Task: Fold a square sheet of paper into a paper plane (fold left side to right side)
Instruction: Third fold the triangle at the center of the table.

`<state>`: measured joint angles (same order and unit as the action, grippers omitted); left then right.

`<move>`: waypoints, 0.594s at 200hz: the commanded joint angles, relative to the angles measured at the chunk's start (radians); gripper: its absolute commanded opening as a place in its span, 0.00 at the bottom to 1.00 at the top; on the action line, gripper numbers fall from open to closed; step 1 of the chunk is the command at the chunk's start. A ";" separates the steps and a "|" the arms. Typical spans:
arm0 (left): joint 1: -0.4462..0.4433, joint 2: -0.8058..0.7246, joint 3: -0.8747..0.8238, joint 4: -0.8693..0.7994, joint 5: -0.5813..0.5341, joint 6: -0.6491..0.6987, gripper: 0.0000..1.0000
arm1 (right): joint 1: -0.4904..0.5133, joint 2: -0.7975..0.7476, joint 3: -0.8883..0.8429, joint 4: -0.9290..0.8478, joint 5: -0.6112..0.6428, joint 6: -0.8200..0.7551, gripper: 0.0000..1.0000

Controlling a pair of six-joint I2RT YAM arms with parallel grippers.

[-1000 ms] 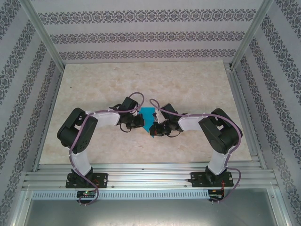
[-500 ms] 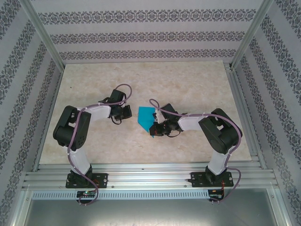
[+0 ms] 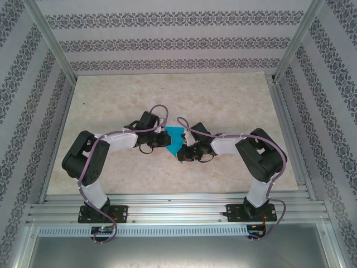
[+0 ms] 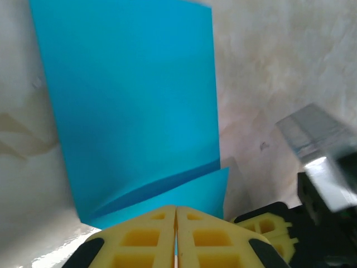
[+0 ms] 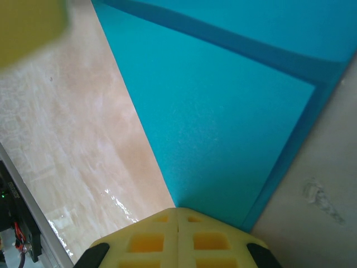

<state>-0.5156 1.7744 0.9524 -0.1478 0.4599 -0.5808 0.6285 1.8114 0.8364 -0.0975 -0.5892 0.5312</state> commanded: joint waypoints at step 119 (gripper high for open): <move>-0.029 0.140 0.022 -0.033 -0.116 0.045 0.09 | 0.107 -0.079 0.088 -0.093 0.200 0.391 0.00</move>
<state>-0.5381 1.8622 0.9829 -0.1505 0.4305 -0.5678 0.7105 1.7069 0.8593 -0.2024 -0.4473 0.7876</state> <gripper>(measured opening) 0.094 0.044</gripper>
